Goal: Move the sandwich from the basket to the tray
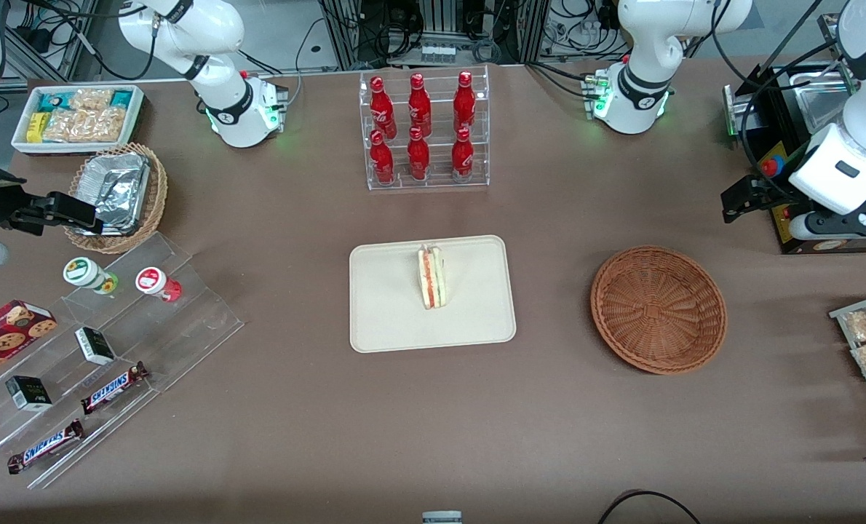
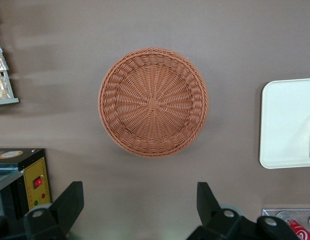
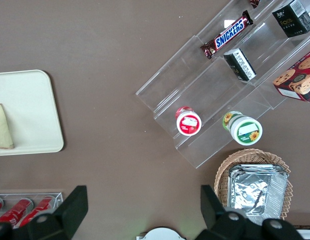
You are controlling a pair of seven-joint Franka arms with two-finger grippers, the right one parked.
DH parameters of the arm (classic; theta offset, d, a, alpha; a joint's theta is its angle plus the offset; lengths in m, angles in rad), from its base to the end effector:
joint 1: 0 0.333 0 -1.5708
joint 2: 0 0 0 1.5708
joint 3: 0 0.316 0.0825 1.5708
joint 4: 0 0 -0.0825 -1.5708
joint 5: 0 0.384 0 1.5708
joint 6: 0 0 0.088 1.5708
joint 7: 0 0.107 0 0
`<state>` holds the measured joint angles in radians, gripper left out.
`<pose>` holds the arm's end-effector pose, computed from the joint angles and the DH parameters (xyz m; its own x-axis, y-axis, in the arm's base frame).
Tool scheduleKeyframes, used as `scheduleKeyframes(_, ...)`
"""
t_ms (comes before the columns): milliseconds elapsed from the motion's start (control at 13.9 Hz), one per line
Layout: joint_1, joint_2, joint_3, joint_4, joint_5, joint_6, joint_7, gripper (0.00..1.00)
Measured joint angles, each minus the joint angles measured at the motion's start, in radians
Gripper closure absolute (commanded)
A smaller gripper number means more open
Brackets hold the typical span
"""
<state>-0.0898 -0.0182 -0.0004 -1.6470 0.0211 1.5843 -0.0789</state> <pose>0.5460 -0.0471 0.5998 0.9990 -0.0115 -0.0427 -0.0126 -0.9996 -0.0245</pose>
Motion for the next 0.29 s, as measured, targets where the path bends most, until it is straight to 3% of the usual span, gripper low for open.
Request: scheduleKeyframes(288, 0.0, 0.001, 0.004, 0.006, 0.0, 0.0, 0.035, 0.01)
